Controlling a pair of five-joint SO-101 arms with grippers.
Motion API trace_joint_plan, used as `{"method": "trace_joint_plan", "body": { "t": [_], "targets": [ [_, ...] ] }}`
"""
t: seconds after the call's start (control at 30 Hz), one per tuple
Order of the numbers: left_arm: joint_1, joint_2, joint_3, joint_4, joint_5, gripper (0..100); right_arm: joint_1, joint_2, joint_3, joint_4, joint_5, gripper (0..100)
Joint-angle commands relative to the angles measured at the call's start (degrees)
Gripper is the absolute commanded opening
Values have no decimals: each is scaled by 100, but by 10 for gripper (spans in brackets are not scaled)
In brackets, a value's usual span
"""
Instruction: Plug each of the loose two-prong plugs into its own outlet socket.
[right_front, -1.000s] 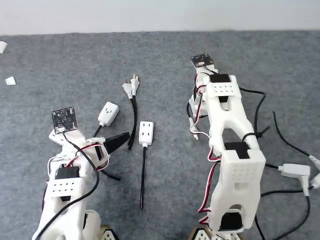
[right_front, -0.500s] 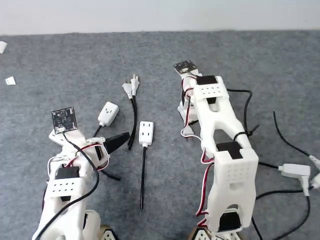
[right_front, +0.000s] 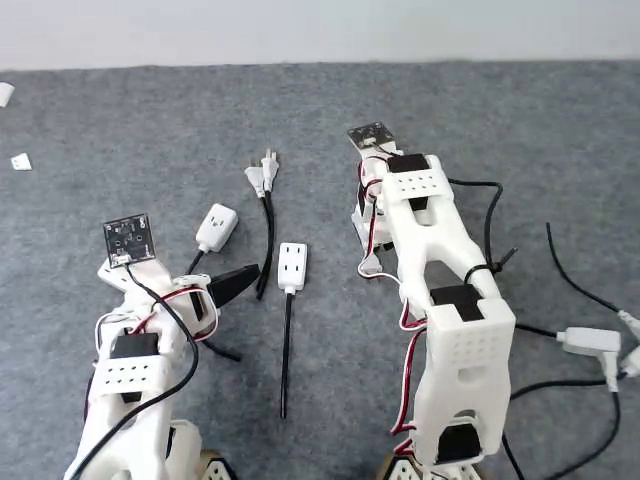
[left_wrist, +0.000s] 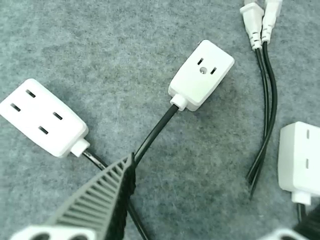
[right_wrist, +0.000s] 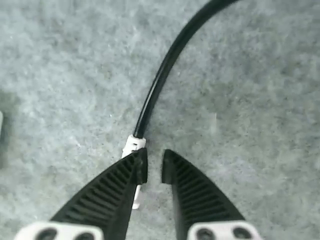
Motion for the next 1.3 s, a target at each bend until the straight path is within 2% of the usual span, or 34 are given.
{"method": "trace_joint_plan", "body": {
  "t": [0.0,0.37,0.93,1.13,1.27],
  "targets": [
    [-18,-123,-127,-123,-44,511,-66,-488,-132,-75,-281,91],
    [-18,-123,-127,-123,-44,511,-66,-532,-132,-268,-695,90],
    [-18,-123,-127,-123,-44,511,-198,-48,105,-277,-413,89],
    [-18,-123,-127,-123,-44,511,277,-347,-132,-233,-281,90],
    [-18,-123,-127,-123,-44,511,338,-611,-88,-233,-237,90]
  ]
}}
